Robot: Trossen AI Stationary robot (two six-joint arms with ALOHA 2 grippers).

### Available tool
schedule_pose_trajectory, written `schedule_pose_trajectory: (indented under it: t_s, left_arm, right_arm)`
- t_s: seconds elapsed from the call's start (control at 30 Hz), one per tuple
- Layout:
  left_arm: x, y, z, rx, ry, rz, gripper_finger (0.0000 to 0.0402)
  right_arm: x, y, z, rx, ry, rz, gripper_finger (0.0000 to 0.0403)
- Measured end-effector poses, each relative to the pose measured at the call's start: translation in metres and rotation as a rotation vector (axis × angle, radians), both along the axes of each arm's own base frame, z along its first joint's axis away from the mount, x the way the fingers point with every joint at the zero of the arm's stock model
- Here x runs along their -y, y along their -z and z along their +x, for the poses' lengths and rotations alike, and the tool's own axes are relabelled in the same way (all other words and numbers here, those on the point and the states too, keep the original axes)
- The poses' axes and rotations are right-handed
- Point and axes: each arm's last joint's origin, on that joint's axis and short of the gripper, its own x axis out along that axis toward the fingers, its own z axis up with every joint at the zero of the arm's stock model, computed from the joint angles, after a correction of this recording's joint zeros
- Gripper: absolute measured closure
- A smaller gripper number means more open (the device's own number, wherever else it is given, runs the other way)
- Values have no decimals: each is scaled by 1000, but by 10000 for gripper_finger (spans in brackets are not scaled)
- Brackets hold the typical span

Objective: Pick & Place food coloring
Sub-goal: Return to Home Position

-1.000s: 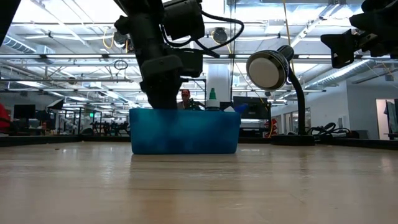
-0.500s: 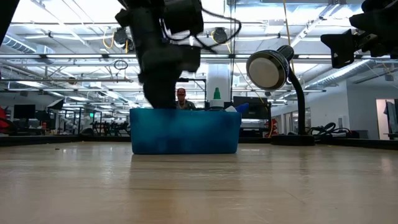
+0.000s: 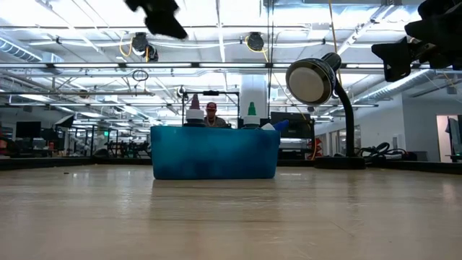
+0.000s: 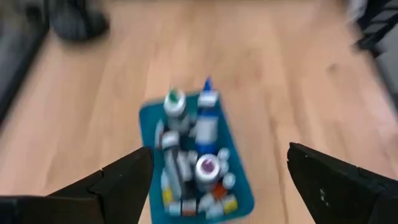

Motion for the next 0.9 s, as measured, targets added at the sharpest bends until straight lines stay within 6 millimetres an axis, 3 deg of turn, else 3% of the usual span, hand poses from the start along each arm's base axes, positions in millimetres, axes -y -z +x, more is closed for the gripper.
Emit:
schedule_pose_trajectory:
  t_s: [0.07,0.2,0.4,0.67,0.9]
  left_arm:
    - [6,6,-25,138,65,40,36]
    - [7,44,-65,369,107,59,36]
    - [2,97,-111,517,61,-15,36]
    - [-1,127,-148,638,56,-38,36]
    - [-6,144,-167,774,32,-5,36]
  right_arm:
    - [0,0,0,-3,0,-1,160]
    - [0,0,0,-4,1,-1,158]
    - [0,0,0,-5,0,-1,160]
    - [0,0,1,-2,1,0,156]
    - [0,0,1,-2,1,-1,159]
